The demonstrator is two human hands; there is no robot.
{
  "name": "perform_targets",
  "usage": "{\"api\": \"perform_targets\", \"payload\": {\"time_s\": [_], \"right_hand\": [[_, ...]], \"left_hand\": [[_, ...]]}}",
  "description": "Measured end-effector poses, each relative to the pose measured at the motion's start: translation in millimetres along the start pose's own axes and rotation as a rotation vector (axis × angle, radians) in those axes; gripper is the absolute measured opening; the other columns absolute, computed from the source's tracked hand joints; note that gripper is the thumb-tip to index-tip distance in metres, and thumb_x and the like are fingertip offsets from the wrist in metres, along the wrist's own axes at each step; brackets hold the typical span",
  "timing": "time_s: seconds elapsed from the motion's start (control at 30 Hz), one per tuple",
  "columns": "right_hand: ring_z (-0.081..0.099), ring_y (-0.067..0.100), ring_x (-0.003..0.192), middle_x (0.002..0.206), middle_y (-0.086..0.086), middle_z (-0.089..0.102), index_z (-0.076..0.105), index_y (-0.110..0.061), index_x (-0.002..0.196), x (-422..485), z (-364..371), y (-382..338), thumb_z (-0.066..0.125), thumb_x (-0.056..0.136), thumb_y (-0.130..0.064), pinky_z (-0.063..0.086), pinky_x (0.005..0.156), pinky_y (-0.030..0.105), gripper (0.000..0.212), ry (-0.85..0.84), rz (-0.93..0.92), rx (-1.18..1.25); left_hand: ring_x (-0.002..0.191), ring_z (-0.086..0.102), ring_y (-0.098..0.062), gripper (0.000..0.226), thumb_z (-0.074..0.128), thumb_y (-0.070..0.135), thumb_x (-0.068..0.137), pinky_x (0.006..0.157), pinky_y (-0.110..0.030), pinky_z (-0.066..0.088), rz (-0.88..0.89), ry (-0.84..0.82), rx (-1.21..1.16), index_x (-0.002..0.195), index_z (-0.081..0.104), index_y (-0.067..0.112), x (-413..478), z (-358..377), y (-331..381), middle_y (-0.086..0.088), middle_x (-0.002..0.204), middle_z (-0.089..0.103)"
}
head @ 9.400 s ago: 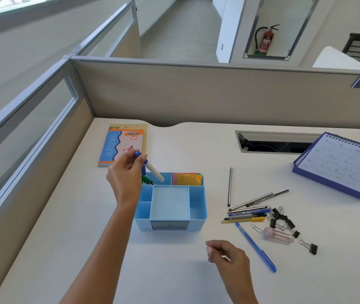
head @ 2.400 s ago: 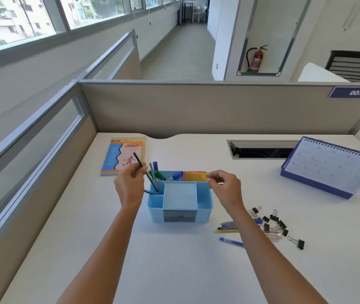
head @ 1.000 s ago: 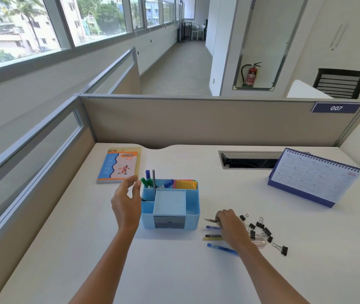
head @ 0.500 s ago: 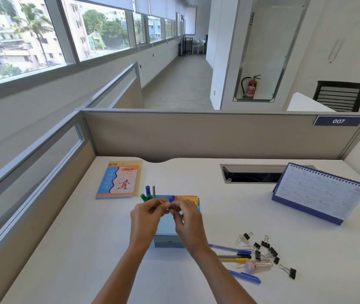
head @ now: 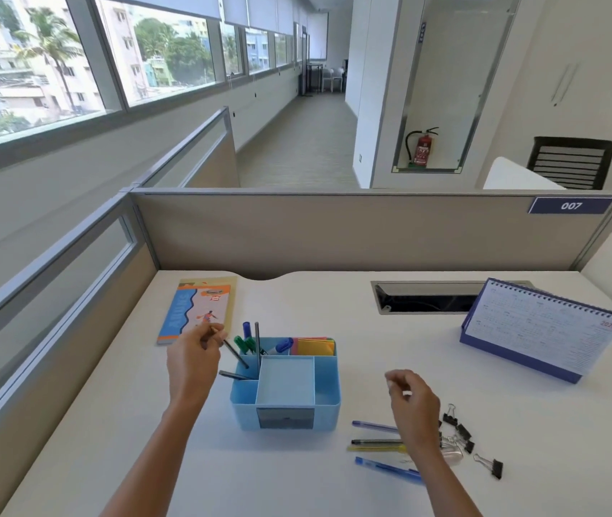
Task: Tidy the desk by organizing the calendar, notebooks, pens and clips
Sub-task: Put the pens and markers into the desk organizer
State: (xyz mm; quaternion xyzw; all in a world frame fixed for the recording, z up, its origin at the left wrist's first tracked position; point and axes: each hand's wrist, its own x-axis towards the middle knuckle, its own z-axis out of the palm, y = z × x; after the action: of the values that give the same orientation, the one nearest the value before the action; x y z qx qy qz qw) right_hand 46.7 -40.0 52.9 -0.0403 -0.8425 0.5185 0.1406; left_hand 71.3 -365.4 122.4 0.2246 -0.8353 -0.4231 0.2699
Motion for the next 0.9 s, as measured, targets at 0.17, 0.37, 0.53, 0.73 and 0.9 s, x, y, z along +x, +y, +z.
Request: {"api": "perform_targets", "payload": {"time_s": [0.17,0.37,0.53,0.73,0.9], "right_hand": [[0.061,0.020,0.098,0.099,0.005,0.067,0.072,-0.012,0.098,-4.9,-9.3,41.2,0.054,0.087,-0.002,0.049,0.081,0.028,0.023,-0.268,0.105,-0.396],[0.047,0.016,0.108,0.099,-0.004,0.052,0.067,-0.019,0.100,-13.2,-8.0,49.5,0.048,0.088,-0.007,0.046,0.080,0.026,0.025,-0.481,-0.078,-0.797],[0.060,0.019,0.074,0.074,-0.003,0.062,0.061,-0.022,0.074,-13.1,-8.1,43.1,0.069,0.077,-0.014,0.037,0.059,0.027,0.011,-0.469,-0.160,-0.904],[0.059,0.019,0.076,0.084,-0.003,0.064,0.057,-0.019,0.088,-10.9,5.4,-12.4,0.054,0.089,-0.022,0.045,0.060,0.032,0.005,-0.288,-0.075,-0.546],[0.060,0.020,0.080,0.092,0.003,0.064,0.065,-0.013,0.092,-3.0,20.0,-60.4,0.057,0.088,-0.015,0.046,0.063,0.027,0.010,-0.260,-0.108,-0.518]], "left_hand": [[0.086,0.060,-0.019,0.015,0.065,0.013,0.089,0.072,-0.028,0.045,-0.086,-0.077,0.094,0.101,0.073,0.010,-7.4,15.8,-15.1,-0.009,0.096,0.073],[0.091,0.063,-0.023,0.025,0.065,0.017,0.089,0.082,-0.033,0.048,-0.136,-0.116,0.081,0.112,0.069,0.006,-12.4,22.6,-13.0,-0.012,0.103,0.073],[0.096,0.063,-0.017,0.029,0.066,0.024,0.089,0.081,-0.027,0.046,-0.074,-0.021,0.024,0.114,0.068,0.009,-14.9,7.7,-5.7,-0.007,0.108,0.071],[0.088,0.064,-0.006,0.019,0.069,0.012,0.085,0.076,-0.022,0.052,0.330,-0.148,0.057,0.102,0.074,0.021,-59.3,20.6,11.5,0.010,0.103,0.071],[0.102,0.065,-0.008,0.026,0.068,0.017,0.087,0.086,-0.019,0.049,0.434,-0.319,0.125,0.112,0.071,0.023,-80.0,60.4,19.2,0.009,0.113,0.070]]}}
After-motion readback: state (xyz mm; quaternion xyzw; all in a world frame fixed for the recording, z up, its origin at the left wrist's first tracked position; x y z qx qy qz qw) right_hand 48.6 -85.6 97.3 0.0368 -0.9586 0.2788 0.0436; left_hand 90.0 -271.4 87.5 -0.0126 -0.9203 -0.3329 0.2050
